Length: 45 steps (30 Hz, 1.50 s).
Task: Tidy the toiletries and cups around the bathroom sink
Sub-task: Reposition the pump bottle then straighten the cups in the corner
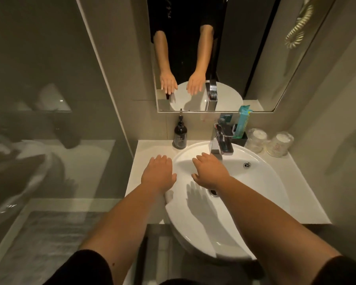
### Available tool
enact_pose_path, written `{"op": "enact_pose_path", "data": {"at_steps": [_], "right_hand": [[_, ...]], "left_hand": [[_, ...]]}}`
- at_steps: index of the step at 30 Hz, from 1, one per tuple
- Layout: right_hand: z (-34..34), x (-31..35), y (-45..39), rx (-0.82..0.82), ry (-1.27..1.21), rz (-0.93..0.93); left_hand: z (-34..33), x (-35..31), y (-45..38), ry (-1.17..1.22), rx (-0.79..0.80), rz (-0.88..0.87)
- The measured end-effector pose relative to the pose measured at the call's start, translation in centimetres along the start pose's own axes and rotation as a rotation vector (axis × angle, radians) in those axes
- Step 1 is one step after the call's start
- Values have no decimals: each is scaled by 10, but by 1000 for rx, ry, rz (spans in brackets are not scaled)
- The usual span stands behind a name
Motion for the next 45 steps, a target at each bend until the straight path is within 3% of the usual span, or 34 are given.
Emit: {"op": "enact_pose_path", "data": {"at_steps": [11,24,32,45], "right_hand": [[-16,-53,113,-37,-19,2],[-27,-157,229,-2,-123,-202],[-34,-209,221,18,-196,-315],[-50,-291,123,62,-258,-469]], "left_hand": [[-6,-112,56,-49,-78,-51],[3,-258,77,-56,-162,-232],[0,-291,26,-43,-126,-312],[-1,-296,-116,-60,-11,-433]]}}
Point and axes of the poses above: each hand's wrist, its own y-axis away from the middle knuckle, its own z-axis out of the back of the hand, x = y × z, the point moved 10 cm from there along -y, towards the middle knuckle, and after that the axes turned 7 degrees about x, right-handed, at the moved point
